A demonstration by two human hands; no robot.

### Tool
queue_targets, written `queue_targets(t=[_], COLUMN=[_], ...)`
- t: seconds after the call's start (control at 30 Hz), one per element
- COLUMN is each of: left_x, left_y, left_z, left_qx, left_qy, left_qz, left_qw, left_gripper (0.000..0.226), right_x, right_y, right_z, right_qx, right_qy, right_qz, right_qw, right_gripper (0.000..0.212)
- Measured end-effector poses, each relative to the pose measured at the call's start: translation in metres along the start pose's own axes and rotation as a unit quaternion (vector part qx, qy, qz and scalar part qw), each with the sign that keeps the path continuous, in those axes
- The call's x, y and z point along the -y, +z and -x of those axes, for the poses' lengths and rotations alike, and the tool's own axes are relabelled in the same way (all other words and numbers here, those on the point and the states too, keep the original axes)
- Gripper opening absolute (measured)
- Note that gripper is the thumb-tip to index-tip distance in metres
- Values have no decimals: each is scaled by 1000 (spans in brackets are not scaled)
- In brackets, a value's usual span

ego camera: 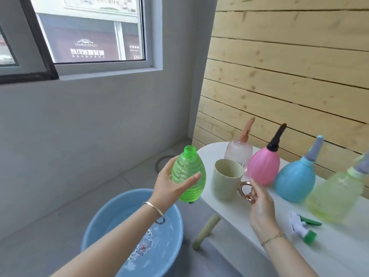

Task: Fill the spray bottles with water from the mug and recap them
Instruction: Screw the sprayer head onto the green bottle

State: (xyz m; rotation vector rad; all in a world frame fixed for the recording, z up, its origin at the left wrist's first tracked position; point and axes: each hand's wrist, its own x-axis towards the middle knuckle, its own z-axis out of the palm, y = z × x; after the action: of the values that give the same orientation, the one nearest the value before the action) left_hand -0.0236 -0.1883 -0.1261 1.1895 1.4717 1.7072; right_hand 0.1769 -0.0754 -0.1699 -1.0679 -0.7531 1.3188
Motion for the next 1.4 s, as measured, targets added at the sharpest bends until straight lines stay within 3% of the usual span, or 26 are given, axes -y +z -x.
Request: queue_targets(t=[0.23, 0.37, 0.43, 0.63, 0.8, 0.93, 1.13, 1.23, 1.4], left_x=[-3, -3, -5, -14, -15, -5, 9, 15, 22], left_y=[19, 25, 31, 61, 102, 134, 171, 184, 200], left_z=[9, 14, 16, 21, 32, 40, 58, 63, 66], left_qx=[22, 32, 40, 75, 119, 154, 205, 221, 224], left_qy=[-1, -2, -2, -1, 4, -2, 32, 32, 41], left_qz=[1, -9, -10, 1, 15, 11, -8, -10, -18], left_qw=[1000, 999, 999, 997, 993, 988, 978, 975, 974], left_gripper=[60, 63, 64, 61, 54, 69, 62, 65, 61], right_x=[-1, 9, 18, 69, 88, 79, 68, 65, 97], right_y=[-9, -13, -21, -83, -152, -172, -172, -177, -183], right_z=[1, 5, 7, 14, 12, 13, 13, 12, 14], right_qx=[1, 60, 78, 90, 51, 67, 88, 61, -1], right_qy=[6, 21, 11, -174, -115, -73, -117, -137, -151], right_qz=[101, 138, 186, 375, 483, 535, 596, 585, 408], right_qw=[995, 988, 979, 906, 866, 839, 790, 797, 901], right_gripper=[40, 15, 16, 12, 18, 27, 22, 22, 20])
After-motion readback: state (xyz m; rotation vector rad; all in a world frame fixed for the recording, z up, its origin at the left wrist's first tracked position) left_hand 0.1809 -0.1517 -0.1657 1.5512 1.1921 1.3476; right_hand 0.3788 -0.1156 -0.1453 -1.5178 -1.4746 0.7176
